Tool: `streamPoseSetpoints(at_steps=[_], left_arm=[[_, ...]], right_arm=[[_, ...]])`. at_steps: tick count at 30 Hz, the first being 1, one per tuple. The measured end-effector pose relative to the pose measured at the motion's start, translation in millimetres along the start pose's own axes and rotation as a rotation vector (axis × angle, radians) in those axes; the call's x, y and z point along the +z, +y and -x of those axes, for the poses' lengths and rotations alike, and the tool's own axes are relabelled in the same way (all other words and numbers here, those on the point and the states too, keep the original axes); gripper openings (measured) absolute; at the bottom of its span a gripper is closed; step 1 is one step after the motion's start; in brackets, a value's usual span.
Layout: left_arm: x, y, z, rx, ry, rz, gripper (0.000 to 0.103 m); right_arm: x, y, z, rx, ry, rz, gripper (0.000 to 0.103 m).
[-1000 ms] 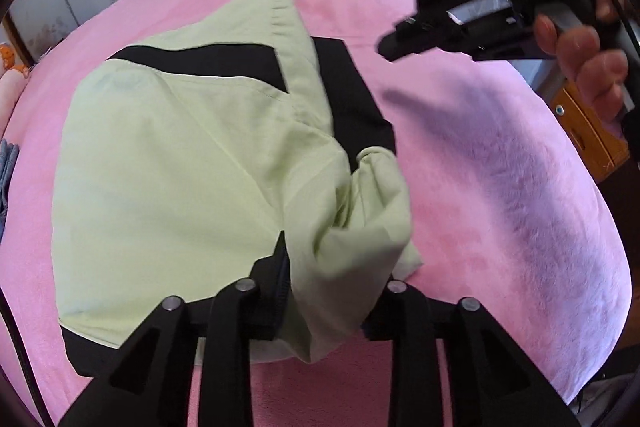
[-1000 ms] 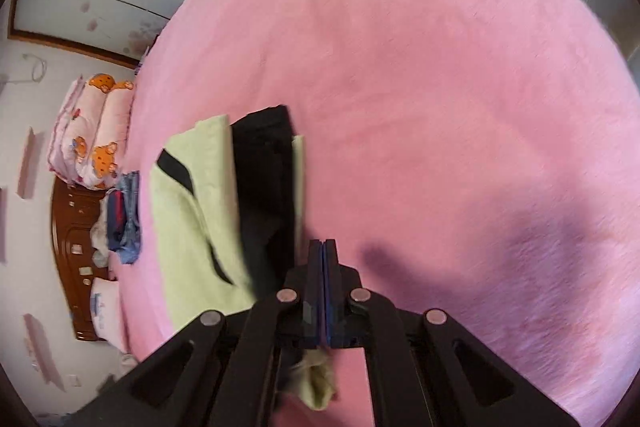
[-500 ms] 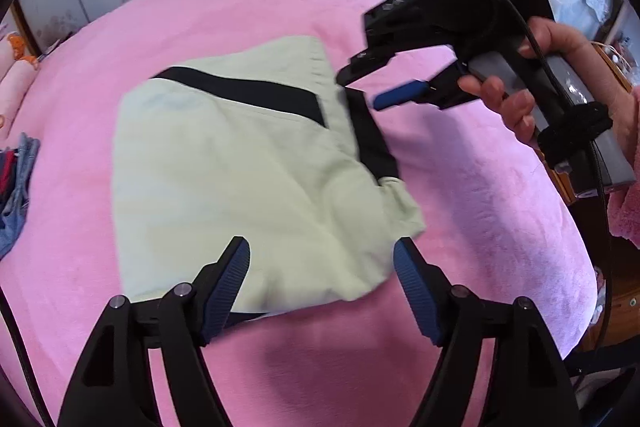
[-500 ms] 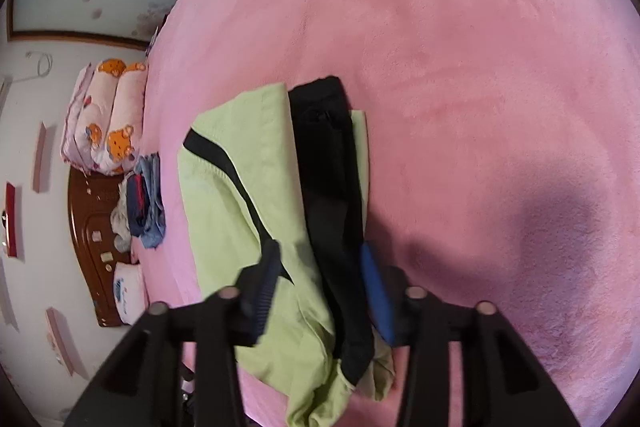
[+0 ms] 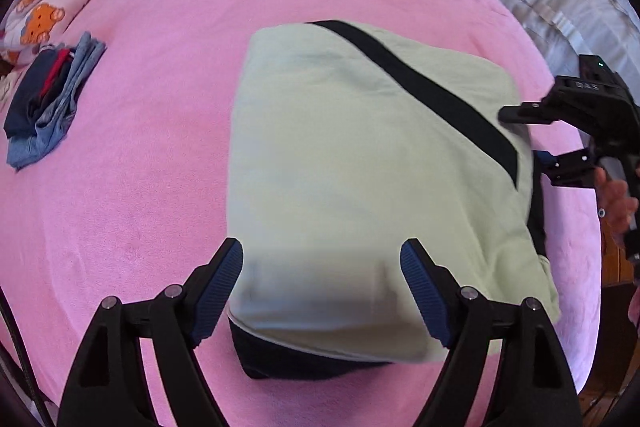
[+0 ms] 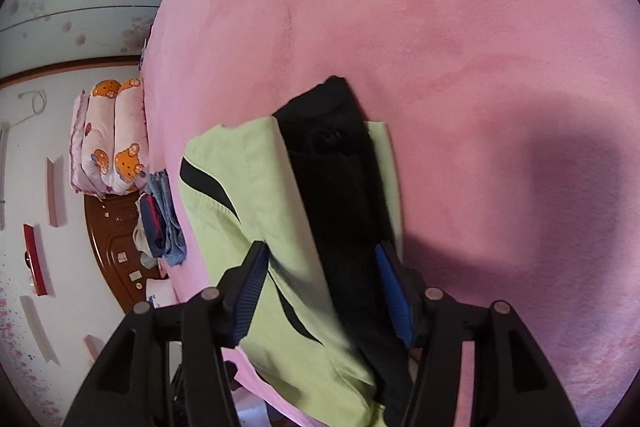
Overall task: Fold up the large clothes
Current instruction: 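Press and smooth the green bundle flat with both open grippers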
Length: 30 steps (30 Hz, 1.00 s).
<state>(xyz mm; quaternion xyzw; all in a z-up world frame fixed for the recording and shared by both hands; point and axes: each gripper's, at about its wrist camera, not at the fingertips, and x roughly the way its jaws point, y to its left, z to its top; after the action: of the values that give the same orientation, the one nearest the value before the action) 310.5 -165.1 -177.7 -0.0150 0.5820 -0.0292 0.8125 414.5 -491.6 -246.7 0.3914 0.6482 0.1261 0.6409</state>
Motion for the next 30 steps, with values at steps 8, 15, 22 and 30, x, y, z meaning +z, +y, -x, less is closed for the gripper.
streamPoseSetpoints(at_steps=[8, 15, 22, 30], left_arm=[[24.5, 13.4, -36.9, 0.000, 0.065, 0.018, 0.080], [32.2, 10.0, -58.1, 0.000, 0.098, -0.011, 0.082], [36.8, 10.6, -62.2, -0.005, 0.101, -0.020, 0.083], [40.3, 8.4, -65.7, -0.002, 0.102, -0.076, 0.084]], right_arm=[[10.1, 32.2, -1.8, -0.102, -0.040, 0.113, 0.012], [3.7, 72.2, 20.3, -0.177, -0.285, 0.381, 0.003], [7.5, 59.6, -5.6, -0.401, -0.300, 0.402, 0.002], [13.0, 41.3, -34.3, -0.512, -0.302, 0.351, 0.003]])
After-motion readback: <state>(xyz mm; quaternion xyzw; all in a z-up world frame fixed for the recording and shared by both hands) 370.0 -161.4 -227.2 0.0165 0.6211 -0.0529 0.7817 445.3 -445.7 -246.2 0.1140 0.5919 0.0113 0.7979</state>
